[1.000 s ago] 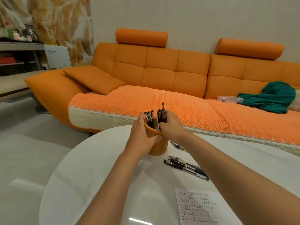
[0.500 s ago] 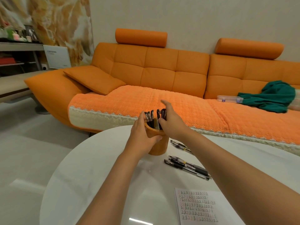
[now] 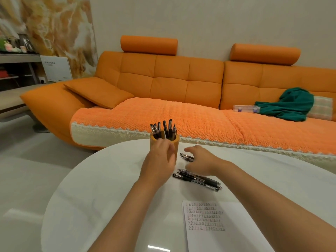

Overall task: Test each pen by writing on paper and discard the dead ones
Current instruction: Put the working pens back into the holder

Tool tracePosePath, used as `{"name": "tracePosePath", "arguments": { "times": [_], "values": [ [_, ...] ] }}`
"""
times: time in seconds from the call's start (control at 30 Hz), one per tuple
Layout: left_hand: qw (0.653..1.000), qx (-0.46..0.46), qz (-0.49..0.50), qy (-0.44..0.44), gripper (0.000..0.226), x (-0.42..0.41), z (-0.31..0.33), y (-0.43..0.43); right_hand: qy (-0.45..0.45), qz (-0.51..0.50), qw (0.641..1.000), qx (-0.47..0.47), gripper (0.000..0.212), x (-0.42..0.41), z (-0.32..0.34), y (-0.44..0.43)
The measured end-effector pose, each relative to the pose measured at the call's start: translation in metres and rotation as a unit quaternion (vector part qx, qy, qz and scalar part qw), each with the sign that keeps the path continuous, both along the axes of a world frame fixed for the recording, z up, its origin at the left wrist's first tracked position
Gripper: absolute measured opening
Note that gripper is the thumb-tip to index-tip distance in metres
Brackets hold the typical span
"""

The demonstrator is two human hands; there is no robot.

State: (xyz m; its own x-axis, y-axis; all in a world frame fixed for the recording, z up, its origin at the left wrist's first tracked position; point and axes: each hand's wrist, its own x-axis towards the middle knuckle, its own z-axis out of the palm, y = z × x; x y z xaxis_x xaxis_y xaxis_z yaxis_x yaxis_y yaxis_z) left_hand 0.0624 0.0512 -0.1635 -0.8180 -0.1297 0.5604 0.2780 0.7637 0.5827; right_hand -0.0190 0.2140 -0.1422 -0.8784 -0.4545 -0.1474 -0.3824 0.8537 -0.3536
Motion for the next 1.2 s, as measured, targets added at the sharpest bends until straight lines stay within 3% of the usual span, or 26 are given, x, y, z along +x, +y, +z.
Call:
{"name": "tracePosePath", "arguments": {
  "times": [0.13, 0.27, 0.47, 0.63, 0.77, 1.0, 1.2],
  "values": [
    [0.989, -0.041, -0.073, -0.125, 0.025, 0.0, -0.014, 0.012, -0.031, 0.004, 0.995, 0.099, 0.106, 0.006, -0.014, 0.016],
    [0.964, -0.138, -0.074, -0.217, 0.053, 0.001, -0.025, 0.015, 0.012, 0.003, 0.996, 0.088, 0.09, 0.011, -0.025, 0.022],
    [0.954, -0.183, -0.074, -0.228, 0.071, 0.0, -0.027, 0.017, 0.049, 0.045, 0.996, 0.061, 0.072, 0.017, -0.03, 0.022],
    [0.945, -0.218, -0.062, -0.236, 0.068, 0.0, -0.028, 0.017, 0.039, 0.081, 0.995, 0.05, 0.054, 0.026, -0.03, 0.021],
    [0.942, -0.233, -0.058, -0.236, 0.058, -0.001, -0.026, 0.012, 0.025, 0.099, 0.993, 0.062, 0.052, 0.029, -0.03, 0.021],
    [0.941, -0.203, -0.078, -0.257, 0.027, 0.003, -0.023, 0.01, 0.038, 0.134, 0.988, 0.062, 0.029, 0.029, -0.026, 0.023],
    [0.953, -0.164, -0.073, -0.245, 0.022, 0.006, -0.016, 0.01, 0.073, 0.141, 0.986, 0.056, 0.02, 0.034, -0.023, 0.023]
  ]
}}
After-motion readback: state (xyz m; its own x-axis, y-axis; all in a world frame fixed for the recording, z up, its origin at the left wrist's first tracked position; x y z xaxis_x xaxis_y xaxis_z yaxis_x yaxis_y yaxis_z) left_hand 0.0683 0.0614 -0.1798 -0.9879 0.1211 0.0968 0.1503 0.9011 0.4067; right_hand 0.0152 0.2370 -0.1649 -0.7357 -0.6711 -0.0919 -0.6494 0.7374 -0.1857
